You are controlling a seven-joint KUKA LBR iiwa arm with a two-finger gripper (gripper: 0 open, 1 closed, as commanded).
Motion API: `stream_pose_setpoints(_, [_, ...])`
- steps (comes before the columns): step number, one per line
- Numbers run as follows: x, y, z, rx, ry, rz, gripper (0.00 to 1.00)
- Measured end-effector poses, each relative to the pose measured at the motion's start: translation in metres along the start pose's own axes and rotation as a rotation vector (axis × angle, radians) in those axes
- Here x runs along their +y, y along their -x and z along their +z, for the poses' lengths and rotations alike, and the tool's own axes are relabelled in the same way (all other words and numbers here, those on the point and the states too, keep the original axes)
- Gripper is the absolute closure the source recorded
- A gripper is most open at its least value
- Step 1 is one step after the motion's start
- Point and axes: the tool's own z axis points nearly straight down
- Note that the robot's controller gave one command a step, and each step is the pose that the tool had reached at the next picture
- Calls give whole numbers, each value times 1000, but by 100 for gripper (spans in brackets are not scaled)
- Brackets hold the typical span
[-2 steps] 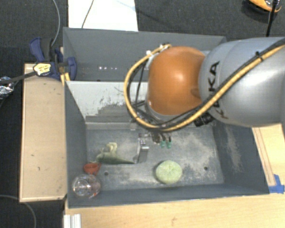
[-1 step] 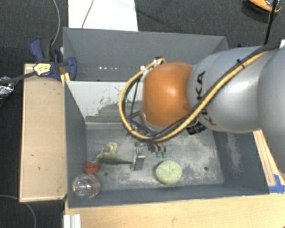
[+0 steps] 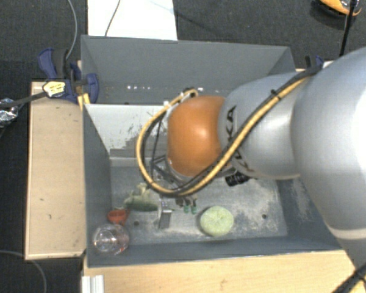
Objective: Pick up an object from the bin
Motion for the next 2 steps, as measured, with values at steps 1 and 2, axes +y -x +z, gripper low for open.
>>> stream_pose_setpoints(1, [12, 3, 17, 0, 4, 120, 0])
stream_pose_setpoints(2, [20, 4, 51, -2, 0, -488, 100])
